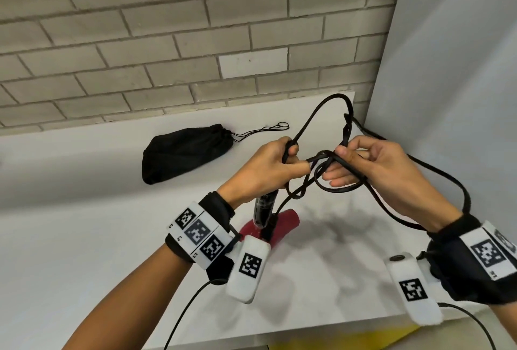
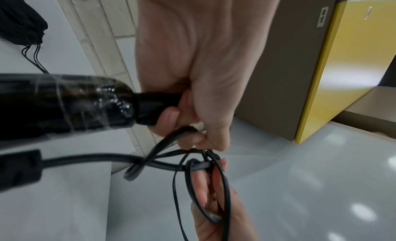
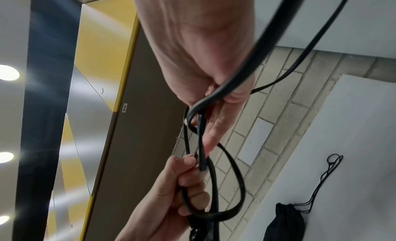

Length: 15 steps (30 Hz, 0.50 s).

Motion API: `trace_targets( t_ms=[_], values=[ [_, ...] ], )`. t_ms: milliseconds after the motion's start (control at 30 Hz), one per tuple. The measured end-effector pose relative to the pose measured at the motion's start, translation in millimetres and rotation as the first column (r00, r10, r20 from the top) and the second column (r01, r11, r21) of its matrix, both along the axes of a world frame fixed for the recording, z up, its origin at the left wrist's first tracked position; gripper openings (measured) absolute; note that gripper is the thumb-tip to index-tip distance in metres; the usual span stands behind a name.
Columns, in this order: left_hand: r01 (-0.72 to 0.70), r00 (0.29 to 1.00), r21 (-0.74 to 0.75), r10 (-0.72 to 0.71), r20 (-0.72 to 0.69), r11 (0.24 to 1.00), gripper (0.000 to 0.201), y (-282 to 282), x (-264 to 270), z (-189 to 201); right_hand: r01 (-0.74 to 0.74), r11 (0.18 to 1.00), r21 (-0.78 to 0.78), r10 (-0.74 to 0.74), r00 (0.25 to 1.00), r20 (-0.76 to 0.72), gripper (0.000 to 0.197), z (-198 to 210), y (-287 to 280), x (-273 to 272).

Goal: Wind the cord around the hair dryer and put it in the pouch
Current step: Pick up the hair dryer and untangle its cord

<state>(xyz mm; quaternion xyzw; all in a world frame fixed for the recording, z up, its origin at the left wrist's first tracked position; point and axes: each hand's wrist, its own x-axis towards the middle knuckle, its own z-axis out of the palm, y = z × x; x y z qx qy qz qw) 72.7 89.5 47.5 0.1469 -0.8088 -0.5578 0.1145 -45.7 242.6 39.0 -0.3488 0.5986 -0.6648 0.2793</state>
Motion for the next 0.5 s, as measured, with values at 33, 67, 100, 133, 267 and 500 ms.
trace_targets(
  t_ms=[33,67,100,133,267,500],
  values=[
    [0.011,1.000,-0.019,-0.011,-0.006,1.000,0.028,-1.4,0.8,0.1,0.007,1.000,0.011,-0.006,0.999,-0.037,0.023,-0.9,1.9,-1.0],
    [0.023,1.000,-0.036,-0.023,-0.007,0.999,0.028,-2.9,1.8,0.2,0.021,0.999,0.031,-0.018,0.996,-0.087,0.024,-2.5,3.4,-1.7],
    [0.029,1.000,-0.045,-0.029,-0.007,0.999,0.028,-4.7,2.9,-0.2,0.042,0.998,0.054,-0.034,0.989,-0.144,0.026,-5.0,4.2,-3.0],
    [0.030,1.000,-0.047,-0.030,-0.006,0.998,0.028,-6.4,4.0,-0.8,0.073,0.995,0.068,-0.058,0.979,-0.196,0.026,-8.5,4.2,-4.5],
    [-0.002,1.000,-0.055,0.002,0.004,0.999,0.027,-11.7,6.9,-4.7,0.281,0.958,0.050,-0.236,0.879,-0.413,0.022,-21.1,0.1,-13.3],
    [-0.142,0.988,-0.127,0.148,0.046,0.982,0.022,-34.8,19.9,-19.2,0.328,0.939,-0.107,-0.343,0.918,-0.197,0.028,-13.8,15.4,-24.0]
  ],
)
